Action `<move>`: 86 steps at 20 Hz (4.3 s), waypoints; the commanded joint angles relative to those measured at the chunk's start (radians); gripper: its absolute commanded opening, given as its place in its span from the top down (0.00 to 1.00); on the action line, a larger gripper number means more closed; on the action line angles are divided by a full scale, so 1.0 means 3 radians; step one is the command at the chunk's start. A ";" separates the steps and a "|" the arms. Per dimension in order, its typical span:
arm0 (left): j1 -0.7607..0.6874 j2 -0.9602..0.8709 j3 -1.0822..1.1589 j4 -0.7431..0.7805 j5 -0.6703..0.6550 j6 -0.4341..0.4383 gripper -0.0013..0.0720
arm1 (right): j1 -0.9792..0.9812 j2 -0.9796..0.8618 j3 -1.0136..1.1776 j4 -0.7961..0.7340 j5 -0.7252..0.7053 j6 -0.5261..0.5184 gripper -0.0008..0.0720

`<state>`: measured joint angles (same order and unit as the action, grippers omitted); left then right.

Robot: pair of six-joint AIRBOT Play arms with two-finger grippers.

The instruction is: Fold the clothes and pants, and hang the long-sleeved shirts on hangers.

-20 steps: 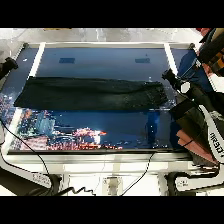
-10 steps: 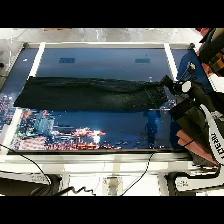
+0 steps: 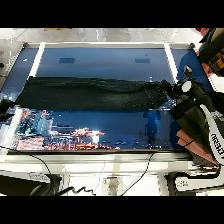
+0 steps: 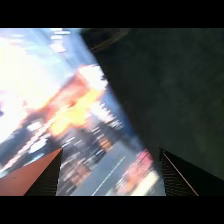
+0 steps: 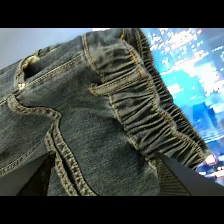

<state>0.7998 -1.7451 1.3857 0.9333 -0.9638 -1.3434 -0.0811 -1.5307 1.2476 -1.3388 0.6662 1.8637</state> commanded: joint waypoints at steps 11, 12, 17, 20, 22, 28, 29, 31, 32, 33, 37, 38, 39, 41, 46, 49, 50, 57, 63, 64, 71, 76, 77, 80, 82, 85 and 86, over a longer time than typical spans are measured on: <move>-0.0829 -0.0409 -0.0052 -0.0970 0.2424 0.0956 0.58 | 0.0003 0.0005 0.0004 0.0097 0.0121 -0.0277 0.04; -0.0863 -0.0393 -0.0039 -0.0966 0.2486 0.0966 0.86 | 0.0003 0.0005 0.0004 0.0094 0.0144 -0.0413 0.04; -0.0983 0.0024 -0.0018 -0.0256 0.2515 0.0966 0.94 | 0.0003 0.0013 0.0136 0.0089 0.0357 -0.0585 0.56; -0.1092 0.0445 -0.0018 0.0191 0.2435 0.0966 0.94 | 0.0025 0.0013 0.0430 0.0228 0.0469 -0.0584 0.94; -0.1211 0.0741 -0.0018 0.0305 0.2337 0.0965 0.94 | 0.0141 0.0011 0.0571 0.0455 0.0219 -0.0584 0.94; -0.1534 0.1525 -0.0019 0.0305 0.1654 0.0964 0.94 | 0.1030 -0.0211 0.0889 0.0646 -0.0535 -0.0301 0.95; -0.1559 0.1649 -0.0019 0.0304 0.1516 0.0963 0.94 | 0.1205 -0.0320 0.0991 0.0669 -0.0537 -0.0258 0.95; -0.1579 0.1887 -0.0020 0.0291 0.1237 0.0950 0.94 | 0.1574 -0.0598 0.1251 0.0795 -0.0535 -0.0201 0.95; -0.1579 0.1990 -0.0020 0.0292 0.1118 0.0950 0.94 | 0.1761 -0.0763 0.1406 0.0889 -0.0534 -0.0139 0.95; -0.1579 0.2068 -0.0020 0.0292 0.1008 0.0950 0.94 | 0.1930 -0.0921 0.1559 0.0998 -0.0532 -0.0083 0.95; -0.1579 0.2152 -0.0023 0.0278 0.0607 0.0937 0.94 | 0.2649 -0.1591 0.2260 0.1537 -0.0551 0.0112 0.95; -0.1581 0.2145 -0.0024 0.0277 0.0539 0.0870 0.94 | 0.2817 -0.1754 0.2459 0.1644 -0.0567 0.0130 0.95; -0.1581 0.2141 -0.0024 0.0254 0.0473 0.0797 0.94 | 0.2953 -0.1892 0.2635 0.1708 -0.0585 0.0164 0.95; -0.1581 0.2141 -0.0024 0.0230 0.0416 0.0786 0.94 | 0.3207 -0.2063 0.2783 0.1906 -0.0717 0.0304 0.95; -0.1579 0.2141 -0.0024 0.0038 0.0417 0.0652 0.94 | 0.3728 -0.2164 0.2780 0.1934 -0.0783 0.0294 0.95; -0.1581 0.2139 -0.0024 -0.0242 0.0401 0.0647 0.94 | 0.3741 -0.2163 0.2780 0.1729 -0.0739 0.0291 0.95; -0.1581 0.2138 -0.0025 -0.0247 0.0332 0.0647 0.94 | 0.3669 -0.2141 0.2780 0.1645 -0.0640 0.0290 0.95; -0.1804 0.1834 -0.0284 -0.0149 -0.0525 0.0688 0.94 | 0.2424 -0.1612 0.2780 0.0891 0.0715 0.0006 0.94; -0.2731 0.1720 -0.1035 -0.0295 0.0090 0.0688 0.94 | 0.1382 -0.1120 0.2656 0.0823 0.1030 -0.0253 0.94; -0.2893 0.1690 -0.1090 -0.0295 0.0160 0.0687 0.94 | 0.1277 -0.1080 0.2645 0.0816 0.1094 -0.0261 0.94; -0.2831 0.1854 -0.1099 0.0107 0.0028 0.0604 0.16 | 0.1059 -0.1031 0.2645 0.0710 0.1422 -0.0495 0.94; -0.1567 0.2041 -0.1134 0.1066 -0.0429 0.0409 0.17 | 0.1063 -0.1031 0.2645 0.0710 0.1453 -0.0526 0.94; -0.1317 0.2015 -0.1203 0.1017 -0.0496 0.0411 0.17 | 0.1062 -0.1031 0.2645 0.0710 0.1461 -0.0526 0.94; -0.0818 0.1813 -0.1556 0.0519 -0.0506 0.0872 0.16 | 0.1085 -0.1031 0.2645 0.0787 0.1472 -0.0524 0.94; -0.0713 0.1562 -0.1715 0.0127 -0.0477 0.1322 0.16 | 0.1137 -0.1031 0.2645 0.0782 0.1467 -0.0526 0.94; -0.0717 0.1169 -0.1731 -0.0285 -0.0257 0.1666 0.16 | 0.1270 -0.1035 0.2645 0.0783 0.1462 -0.0619 0.94; -0.0717 0.1058 -0.1731 -0.0443 -0.0130 0.1783 0.16 | 0.1324 -0.1035 0.2645 0.0783 0.1459 -0.0717 0.94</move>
<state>0.5579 -1.3369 0.8860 0.9455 -1.0653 -0.9390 0.2829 -1.8408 2.0411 -1.1061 1.1049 1.6920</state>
